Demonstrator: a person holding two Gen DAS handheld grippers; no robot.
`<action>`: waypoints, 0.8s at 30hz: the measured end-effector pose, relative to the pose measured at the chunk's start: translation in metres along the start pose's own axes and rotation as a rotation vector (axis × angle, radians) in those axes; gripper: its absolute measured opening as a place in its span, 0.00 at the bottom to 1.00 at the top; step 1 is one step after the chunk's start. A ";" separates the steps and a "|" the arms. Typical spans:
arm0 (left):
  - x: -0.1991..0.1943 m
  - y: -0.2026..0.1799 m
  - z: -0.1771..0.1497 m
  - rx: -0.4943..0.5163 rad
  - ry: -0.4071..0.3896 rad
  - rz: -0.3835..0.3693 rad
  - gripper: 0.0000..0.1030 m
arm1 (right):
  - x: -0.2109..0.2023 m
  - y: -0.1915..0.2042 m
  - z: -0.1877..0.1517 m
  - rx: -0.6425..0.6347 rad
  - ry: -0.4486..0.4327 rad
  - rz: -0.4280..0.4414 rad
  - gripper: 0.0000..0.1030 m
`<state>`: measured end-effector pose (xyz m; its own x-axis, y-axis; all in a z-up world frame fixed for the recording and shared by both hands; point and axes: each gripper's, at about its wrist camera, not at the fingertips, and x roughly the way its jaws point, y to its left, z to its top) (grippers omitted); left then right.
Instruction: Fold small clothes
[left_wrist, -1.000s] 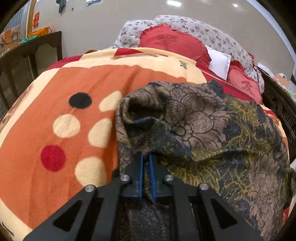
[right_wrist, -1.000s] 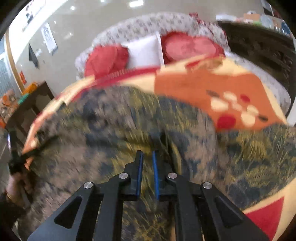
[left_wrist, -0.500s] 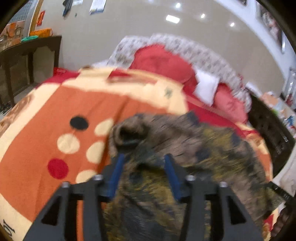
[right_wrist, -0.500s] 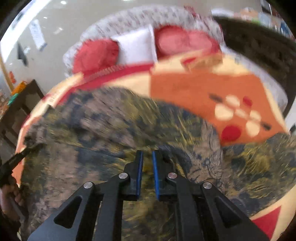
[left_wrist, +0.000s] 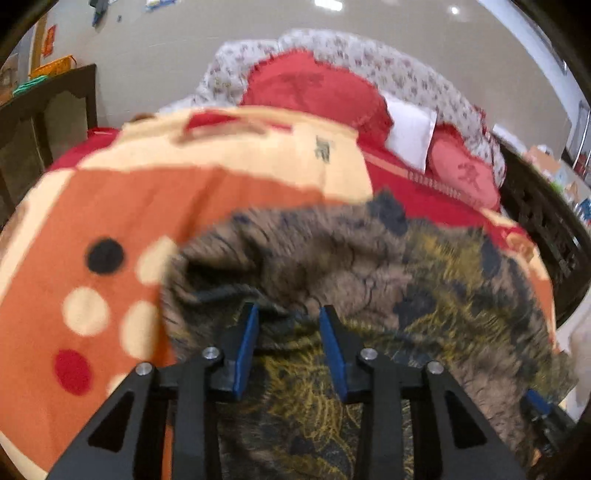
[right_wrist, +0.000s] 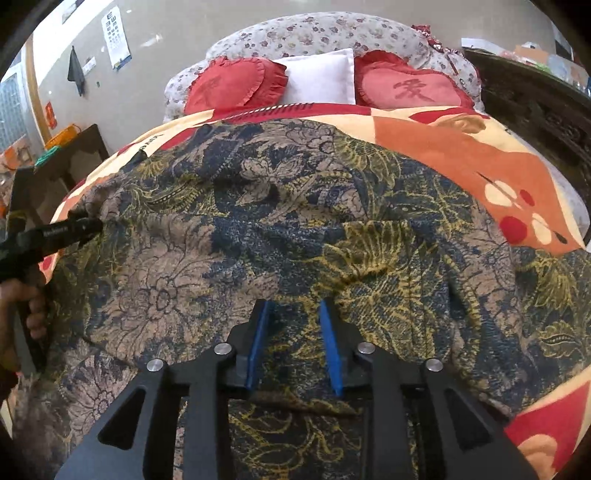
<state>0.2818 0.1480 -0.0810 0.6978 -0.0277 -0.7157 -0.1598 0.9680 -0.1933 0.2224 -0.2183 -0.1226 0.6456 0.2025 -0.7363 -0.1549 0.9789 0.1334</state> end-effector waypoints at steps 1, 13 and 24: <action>-0.007 0.006 0.001 -0.006 -0.021 0.006 0.41 | 0.000 0.000 0.000 -0.006 0.000 -0.003 0.30; -0.059 -0.013 -0.061 0.157 0.007 -0.092 0.28 | 0.002 0.010 -0.003 -0.046 0.002 -0.039 0.34; -0.073 0.003 -0.083 0.023 0.046 -0.033 0.30 | 0.002 0.011 -0.001 -0.057 0.018 -0.008 0.44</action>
<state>0.1723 0.1321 -0.0853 0.6698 -0.0707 -0.7392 -0.1203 0.9720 -0.2020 0.2216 -0.2074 -0.1232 0.6336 0.1934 -0.7491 -0.1920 0.9773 0.0899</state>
